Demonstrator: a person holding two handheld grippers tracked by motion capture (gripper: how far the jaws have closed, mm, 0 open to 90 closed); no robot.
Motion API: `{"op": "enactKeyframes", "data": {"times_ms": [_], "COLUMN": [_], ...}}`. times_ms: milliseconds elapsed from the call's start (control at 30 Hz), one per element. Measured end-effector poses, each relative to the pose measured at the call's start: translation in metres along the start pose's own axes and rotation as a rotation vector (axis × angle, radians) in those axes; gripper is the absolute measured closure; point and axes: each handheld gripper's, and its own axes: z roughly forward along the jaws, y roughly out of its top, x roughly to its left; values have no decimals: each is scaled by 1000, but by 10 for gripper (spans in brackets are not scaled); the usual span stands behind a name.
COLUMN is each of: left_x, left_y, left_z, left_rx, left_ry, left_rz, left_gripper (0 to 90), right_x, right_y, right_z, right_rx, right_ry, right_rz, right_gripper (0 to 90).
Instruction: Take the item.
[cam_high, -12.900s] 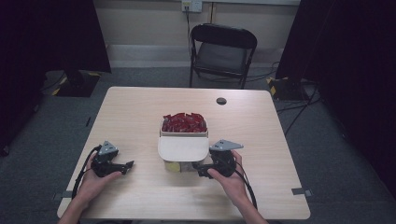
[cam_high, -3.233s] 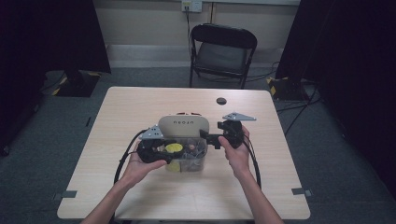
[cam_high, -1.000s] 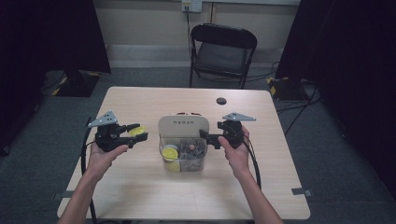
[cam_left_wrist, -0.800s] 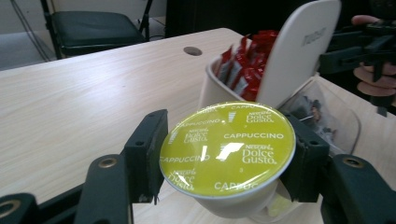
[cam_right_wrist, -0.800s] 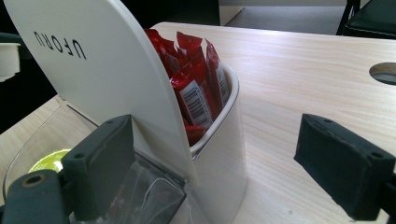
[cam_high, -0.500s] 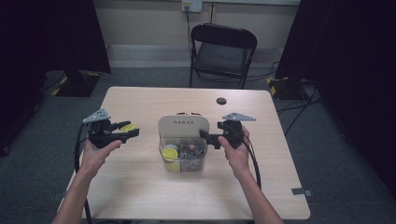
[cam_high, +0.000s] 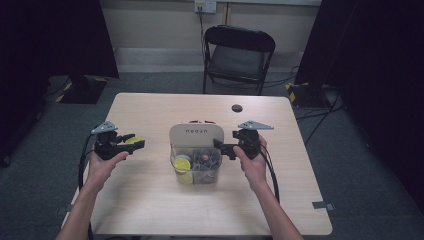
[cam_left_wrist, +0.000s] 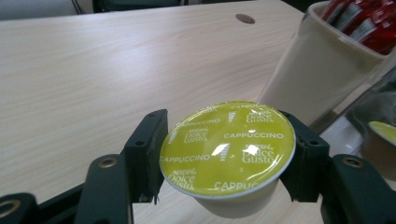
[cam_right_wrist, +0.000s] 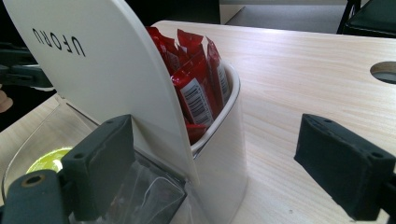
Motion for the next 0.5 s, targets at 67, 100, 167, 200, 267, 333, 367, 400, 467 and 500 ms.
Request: {"op": "enactKeyframes", "data": {"times_ms": [67,100,167,200,267,333,367,400,467,500], "left_x": [3,6,9,11,14,15,16,15,16,16], "left_y": [-5,-8,-13,-15,-19,-22,-24,-26,-30,-32], "left_z": [3,6,10,11,15,19,21,23,28,30], "left_rx": [8,15,31,36,44,59,72,79,95,111], "left_ry": [11,10,15,10,10,15,10,14,12,9], "left_rz": [-2,-7,-11,-17,-19,-13,-4,-10,-7,0], "left_gripper": [407,407,407,407,407,407,407,407,407,407], "right_x": [0,0,1,1,0,0,0,0,0,0], "right_y": [0,0,0,0,0,0,0,0,0,0], "right_z": [0,0,0,0,0,1,1,1,1,1], "right_rx": [3,4,4,4,4,5,5,5,5,6], "right_ry": [1,0,-1,0,1,2,1,2,1,1], "right_rz": [0,0,-2,-2,-2,0,-1,-1,-1,0], "right_gripper": [115,115,116,116,116,116,116,116,115,115]}}
